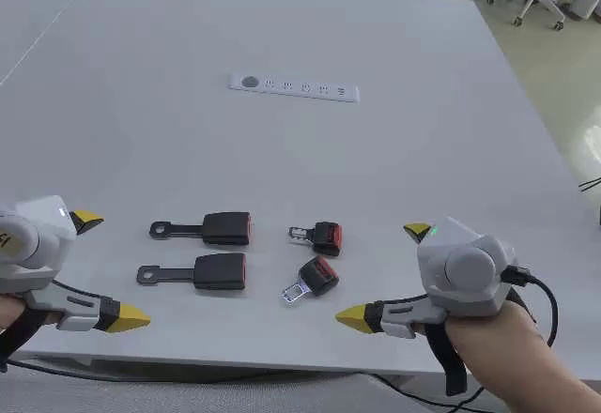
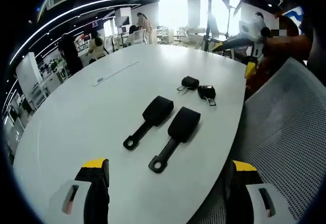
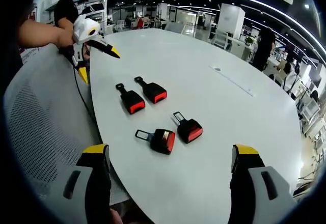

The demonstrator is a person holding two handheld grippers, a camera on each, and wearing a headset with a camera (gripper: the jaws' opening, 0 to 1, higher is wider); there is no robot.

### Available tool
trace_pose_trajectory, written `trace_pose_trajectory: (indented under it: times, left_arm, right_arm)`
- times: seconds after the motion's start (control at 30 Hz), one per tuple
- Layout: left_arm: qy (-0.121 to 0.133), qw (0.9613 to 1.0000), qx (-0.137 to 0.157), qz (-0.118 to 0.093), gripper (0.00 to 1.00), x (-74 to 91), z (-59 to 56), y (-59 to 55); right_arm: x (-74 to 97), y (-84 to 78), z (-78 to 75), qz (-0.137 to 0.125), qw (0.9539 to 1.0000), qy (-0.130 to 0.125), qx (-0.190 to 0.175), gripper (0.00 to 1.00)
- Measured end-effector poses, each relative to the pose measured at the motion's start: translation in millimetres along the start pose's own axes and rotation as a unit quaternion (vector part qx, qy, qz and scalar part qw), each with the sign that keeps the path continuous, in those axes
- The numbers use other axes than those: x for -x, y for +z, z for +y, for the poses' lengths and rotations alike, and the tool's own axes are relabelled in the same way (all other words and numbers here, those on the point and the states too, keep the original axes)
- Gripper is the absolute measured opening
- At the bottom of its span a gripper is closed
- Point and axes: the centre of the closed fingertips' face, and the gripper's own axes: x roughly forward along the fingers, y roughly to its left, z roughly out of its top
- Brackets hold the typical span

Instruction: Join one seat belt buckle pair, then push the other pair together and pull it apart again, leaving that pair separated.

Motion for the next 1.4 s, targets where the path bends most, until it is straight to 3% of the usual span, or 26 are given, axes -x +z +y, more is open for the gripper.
trace_pose_trajectory:
  times: [0.67,1.4]
  left_arm:
    - [0.010,0.9999,0.013,0.003,0.99,2.0,4.0,-2.2]
    - [0.000,0.9999,0.017,-0.001,0.99,0.7,0.8,-1.0]
  right_arm:
    - [2.7,-3.3,4.1,0.000,1.0000,0.000,0.000,0.99]
    - [0.6,-4.5,2.4,0.003,1.0000,0.001,-0.003,0.99]
